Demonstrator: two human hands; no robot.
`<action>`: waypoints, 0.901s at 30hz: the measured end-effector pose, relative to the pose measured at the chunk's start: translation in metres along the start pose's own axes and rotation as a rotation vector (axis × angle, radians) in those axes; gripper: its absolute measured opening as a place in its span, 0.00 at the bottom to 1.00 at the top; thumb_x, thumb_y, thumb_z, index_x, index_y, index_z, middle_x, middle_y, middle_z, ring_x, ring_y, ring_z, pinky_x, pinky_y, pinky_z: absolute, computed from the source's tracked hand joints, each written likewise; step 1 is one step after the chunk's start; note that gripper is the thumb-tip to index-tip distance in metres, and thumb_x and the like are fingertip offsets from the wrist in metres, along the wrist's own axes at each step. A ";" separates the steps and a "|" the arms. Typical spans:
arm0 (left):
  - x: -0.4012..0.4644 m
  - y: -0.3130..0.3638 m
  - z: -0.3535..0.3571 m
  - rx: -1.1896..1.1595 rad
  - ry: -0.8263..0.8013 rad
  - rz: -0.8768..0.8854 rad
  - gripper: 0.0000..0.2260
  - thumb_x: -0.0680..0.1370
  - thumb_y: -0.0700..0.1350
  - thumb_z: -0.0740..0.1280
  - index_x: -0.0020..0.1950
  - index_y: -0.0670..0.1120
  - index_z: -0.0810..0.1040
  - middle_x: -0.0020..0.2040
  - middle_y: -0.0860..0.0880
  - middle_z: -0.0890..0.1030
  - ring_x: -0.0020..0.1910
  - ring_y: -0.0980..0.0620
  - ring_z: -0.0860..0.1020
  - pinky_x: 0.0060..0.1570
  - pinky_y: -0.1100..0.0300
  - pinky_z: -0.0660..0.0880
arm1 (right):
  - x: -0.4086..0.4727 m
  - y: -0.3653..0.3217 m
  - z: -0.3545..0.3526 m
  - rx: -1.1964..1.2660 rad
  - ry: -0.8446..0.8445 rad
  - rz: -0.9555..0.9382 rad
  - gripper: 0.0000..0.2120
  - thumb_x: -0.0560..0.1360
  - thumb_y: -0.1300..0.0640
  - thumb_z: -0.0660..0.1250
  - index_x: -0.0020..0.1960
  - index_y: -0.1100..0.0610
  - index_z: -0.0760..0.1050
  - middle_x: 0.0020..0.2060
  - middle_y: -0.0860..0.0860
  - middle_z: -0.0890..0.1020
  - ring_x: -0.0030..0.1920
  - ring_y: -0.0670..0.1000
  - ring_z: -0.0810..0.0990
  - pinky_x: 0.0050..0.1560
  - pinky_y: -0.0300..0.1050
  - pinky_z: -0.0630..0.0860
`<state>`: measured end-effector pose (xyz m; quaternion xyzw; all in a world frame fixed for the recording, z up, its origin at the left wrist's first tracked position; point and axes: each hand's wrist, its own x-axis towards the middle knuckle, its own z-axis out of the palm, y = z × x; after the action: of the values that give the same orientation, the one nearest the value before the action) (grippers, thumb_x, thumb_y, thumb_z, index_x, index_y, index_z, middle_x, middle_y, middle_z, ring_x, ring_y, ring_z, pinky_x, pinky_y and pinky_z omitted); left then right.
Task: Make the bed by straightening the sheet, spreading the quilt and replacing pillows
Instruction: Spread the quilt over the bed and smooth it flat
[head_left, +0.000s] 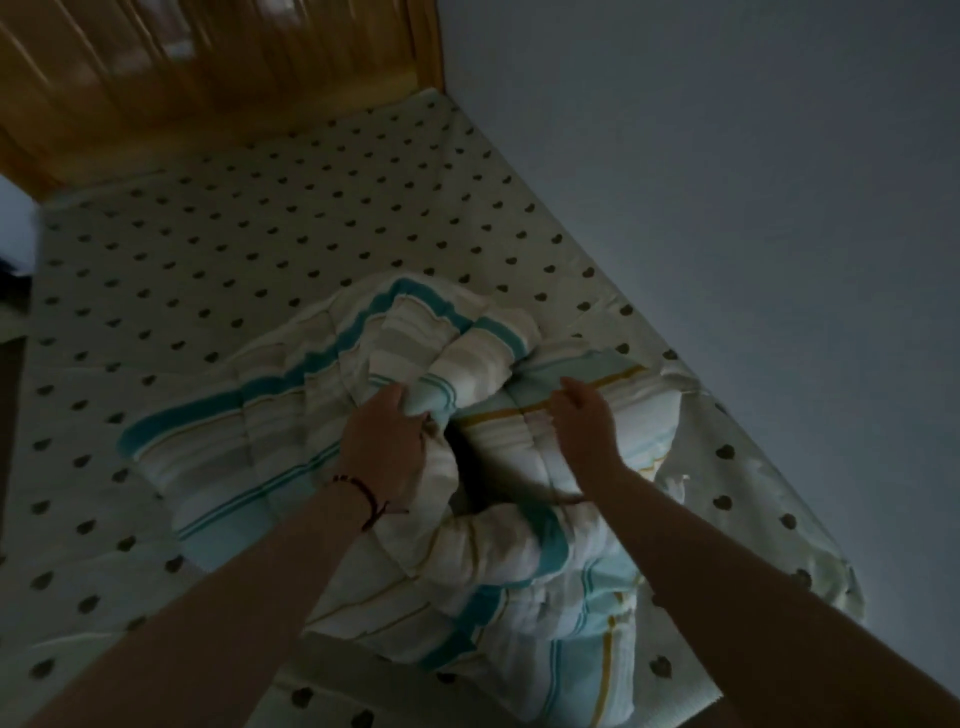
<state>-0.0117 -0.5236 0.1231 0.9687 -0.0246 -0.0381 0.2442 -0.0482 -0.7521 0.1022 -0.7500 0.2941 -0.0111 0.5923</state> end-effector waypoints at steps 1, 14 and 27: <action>-0.015 -0.006 -0.007 0.067 -0.006 0.031 0.06 0.75 0.46 0.67 0.49 0.45 0.76 0.40 0.52 0.74 0.40 0.50 0.74 0.35 0.63 0.63 | 0.006 -0.009 0.001 0.046 -0.015 0.026 0.07 0.76 0.54 0.65 0.54 0.49 0.75 0.40 0.47 0.77 0.40 0.49 0.75 0.44 0.47 0.72; -0.125 -0.064 -0.013 0.134 -0.355 0.554 0.16 0.73 0.64 0.62 0.39 0.52 0.77 0.34 0.55 0.78 0.33 0.56 0.78 0.31 0.68 0.64 | 0.032 -0.047 0.087 -0.234 -0.360 0.392 0.24 0.80 0.55 0.65 0.70 0.67 0.67 0.66 0.64 0.75 0.65 0.62 0.75 0.64 0.53 0.74; 0.033 0.028 -0.018 -0.007 0.103 -0.037 0.56 0.64 0.70 0.69 0.79 0.48 0.42 0.78 0.48 0.51 0.76 0.49 0.52 0.75 0.51 0.51 | 0.064 -0.132 0.080 -0.247 -0.659 -0.158 0.34 0.69 0.60 0.72 0.74 0.52 0.69 0.65 0.53 0.77 0.63 0.56 0.77 0.64 0.55 0.75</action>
<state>0.0216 -0.5419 0.1503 0.9688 0.0058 0.0070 0.2478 0.0904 -0.6945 0.1751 -0.7996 0.0276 0.2213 0.5575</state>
